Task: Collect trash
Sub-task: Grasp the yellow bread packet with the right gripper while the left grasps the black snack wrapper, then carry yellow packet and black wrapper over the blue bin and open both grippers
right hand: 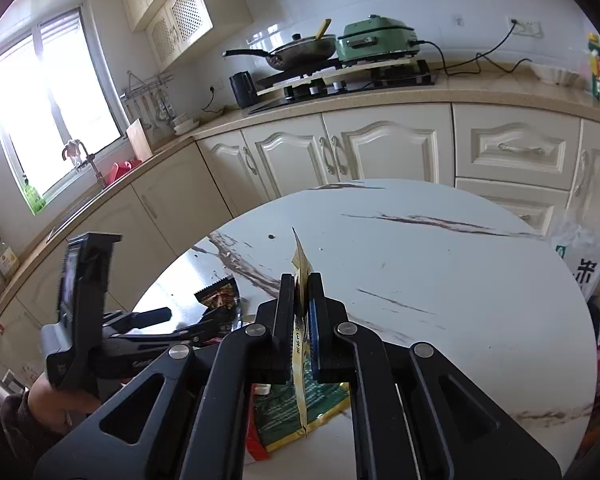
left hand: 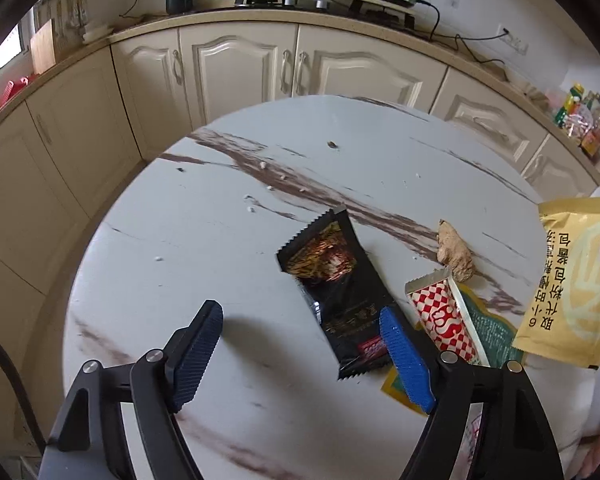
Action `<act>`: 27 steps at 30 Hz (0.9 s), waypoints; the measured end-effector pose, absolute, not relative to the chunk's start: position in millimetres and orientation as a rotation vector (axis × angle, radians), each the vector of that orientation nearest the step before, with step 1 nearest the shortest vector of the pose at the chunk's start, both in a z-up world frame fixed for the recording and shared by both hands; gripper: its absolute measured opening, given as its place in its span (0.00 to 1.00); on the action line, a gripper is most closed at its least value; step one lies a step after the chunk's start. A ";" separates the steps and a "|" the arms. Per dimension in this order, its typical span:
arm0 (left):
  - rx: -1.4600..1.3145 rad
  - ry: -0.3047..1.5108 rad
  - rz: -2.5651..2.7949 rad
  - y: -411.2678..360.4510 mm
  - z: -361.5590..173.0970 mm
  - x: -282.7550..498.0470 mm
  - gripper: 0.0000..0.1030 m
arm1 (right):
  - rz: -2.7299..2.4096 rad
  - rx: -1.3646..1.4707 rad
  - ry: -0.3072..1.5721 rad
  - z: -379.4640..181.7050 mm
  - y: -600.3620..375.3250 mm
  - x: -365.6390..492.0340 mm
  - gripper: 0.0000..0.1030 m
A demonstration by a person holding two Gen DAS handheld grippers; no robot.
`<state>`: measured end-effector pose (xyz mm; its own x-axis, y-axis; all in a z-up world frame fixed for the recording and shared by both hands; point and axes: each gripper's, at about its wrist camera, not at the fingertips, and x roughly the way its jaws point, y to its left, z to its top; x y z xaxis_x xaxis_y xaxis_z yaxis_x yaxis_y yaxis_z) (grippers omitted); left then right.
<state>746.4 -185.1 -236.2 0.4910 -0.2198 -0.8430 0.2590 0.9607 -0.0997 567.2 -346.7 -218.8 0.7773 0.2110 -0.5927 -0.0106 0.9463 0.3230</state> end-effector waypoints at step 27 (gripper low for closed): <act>0.052 0.834 -0.475 -175.1 -216.0 682.9 0.04 | 0.171 0.293 0.653 -204.2 -329.6 553.5 0.07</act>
<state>682.9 -175.1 -216.0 0.5738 -0.3850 -0.7229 0.4255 0.8943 -0.1386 553.5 -329.6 -204.2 0.7820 0.2479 -0.5718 -0.0647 0.9448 0.3212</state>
